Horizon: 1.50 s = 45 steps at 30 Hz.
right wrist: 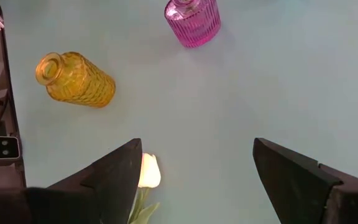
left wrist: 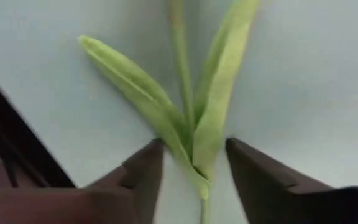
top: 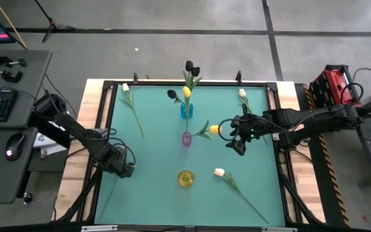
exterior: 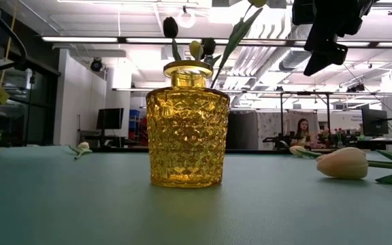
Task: Sort flowers into vase by color
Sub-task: Put the yellow tulip into the violet vase
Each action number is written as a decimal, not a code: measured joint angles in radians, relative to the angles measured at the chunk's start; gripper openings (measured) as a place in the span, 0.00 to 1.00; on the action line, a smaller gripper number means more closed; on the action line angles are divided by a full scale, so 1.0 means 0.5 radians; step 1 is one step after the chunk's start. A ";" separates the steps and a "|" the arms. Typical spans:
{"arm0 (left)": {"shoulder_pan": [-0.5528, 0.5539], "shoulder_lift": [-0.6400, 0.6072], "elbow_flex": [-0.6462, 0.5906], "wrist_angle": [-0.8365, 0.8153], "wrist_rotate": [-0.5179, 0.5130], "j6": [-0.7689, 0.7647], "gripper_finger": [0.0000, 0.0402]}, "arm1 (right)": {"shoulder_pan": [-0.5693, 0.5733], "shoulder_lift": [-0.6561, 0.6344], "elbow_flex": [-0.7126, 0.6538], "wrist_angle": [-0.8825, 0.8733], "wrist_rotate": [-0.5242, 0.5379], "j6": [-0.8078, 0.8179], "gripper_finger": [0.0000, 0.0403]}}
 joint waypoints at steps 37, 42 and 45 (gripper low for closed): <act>1.100 -0.041 0.616 2.521 -1.265 3.659 0.00 | 0.000 -0.442 0.002 0.590 0.188 0.050 0.73; 1.163 0.118 0.605 2.655 -1.209 3.612 0.00 | 0.000 -0.441 0.002 0.589 0.188 0.050 0.73; 1.166 0.132 0.605 2.657 -1.241 3.645 0.00 | 0.000 -0.441 0.002 0.589 0.188 0.049 0.73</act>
